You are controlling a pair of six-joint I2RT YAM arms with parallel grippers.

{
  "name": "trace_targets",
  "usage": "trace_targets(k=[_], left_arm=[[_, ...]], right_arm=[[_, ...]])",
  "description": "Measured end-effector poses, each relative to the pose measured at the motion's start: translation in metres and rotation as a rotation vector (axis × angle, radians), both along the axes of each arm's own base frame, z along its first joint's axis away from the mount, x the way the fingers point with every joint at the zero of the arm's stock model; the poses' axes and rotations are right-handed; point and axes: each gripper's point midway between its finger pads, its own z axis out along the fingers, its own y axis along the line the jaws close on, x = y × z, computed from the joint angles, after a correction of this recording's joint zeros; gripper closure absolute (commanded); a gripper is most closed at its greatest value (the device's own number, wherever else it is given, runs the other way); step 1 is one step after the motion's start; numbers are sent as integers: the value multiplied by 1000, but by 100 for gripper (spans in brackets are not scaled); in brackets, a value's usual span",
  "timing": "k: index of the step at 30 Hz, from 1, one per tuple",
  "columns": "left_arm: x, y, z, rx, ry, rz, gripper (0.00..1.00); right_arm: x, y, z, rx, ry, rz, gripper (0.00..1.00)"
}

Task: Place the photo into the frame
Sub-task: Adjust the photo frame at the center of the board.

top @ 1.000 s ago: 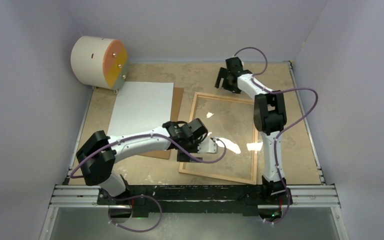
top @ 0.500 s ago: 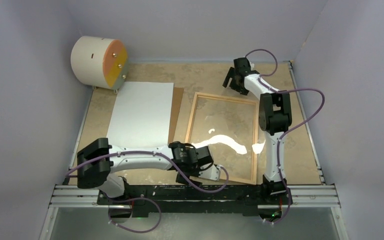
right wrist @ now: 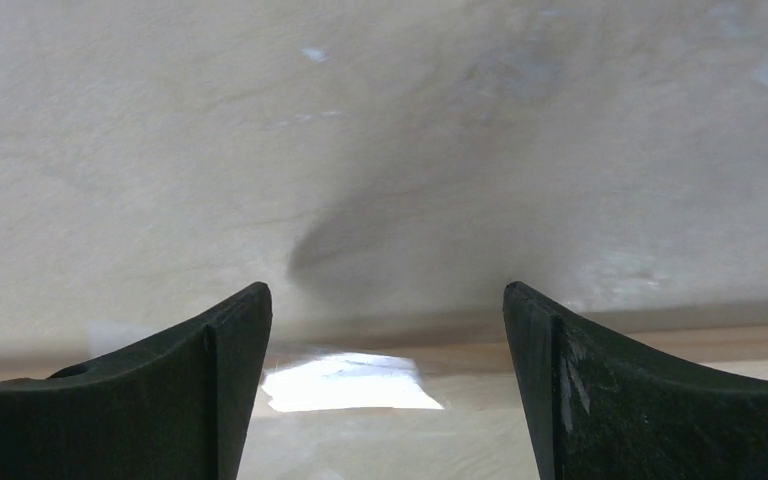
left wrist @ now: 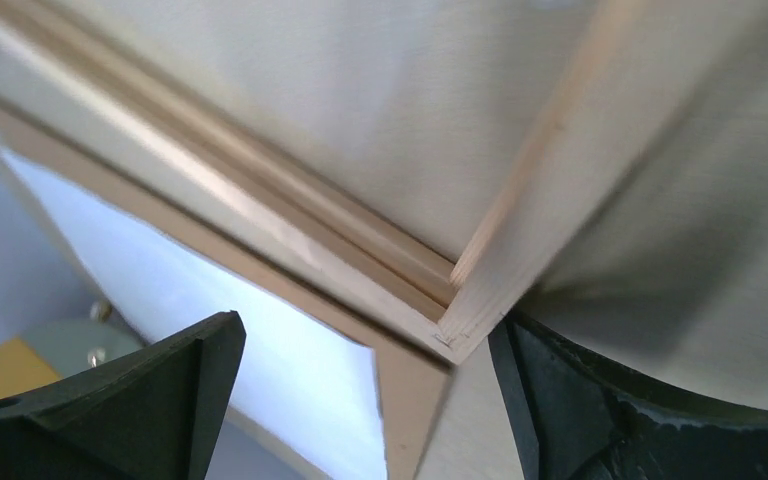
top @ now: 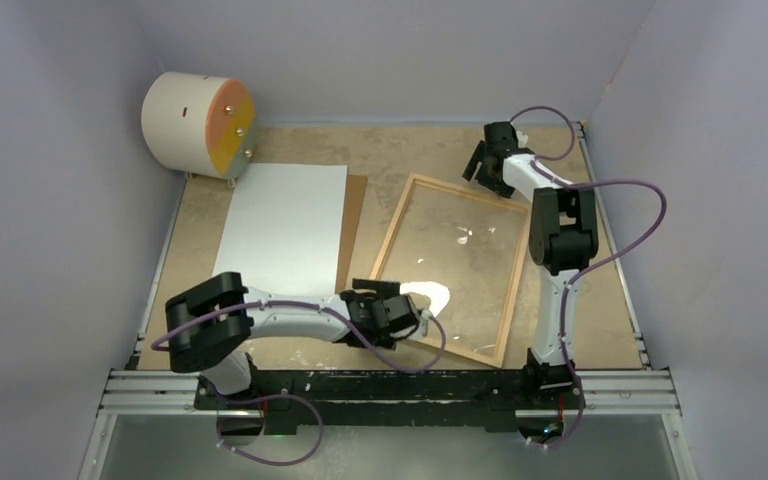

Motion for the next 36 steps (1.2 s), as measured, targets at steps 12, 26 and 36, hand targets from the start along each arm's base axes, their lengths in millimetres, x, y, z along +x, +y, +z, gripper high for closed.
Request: trace_targets(k=[12,26,36], left_arm=[[127,59,10,44,-191,335,0],[219,99,29,54,-280,574,0],[230,73,30,-121,-208,577,0]], right_arm=[[-39,-63,-5,-62,19,-211,16],[-150,-84,-5,1,22,-436,5],[-206,-89,-2,118,127,-465,1]])
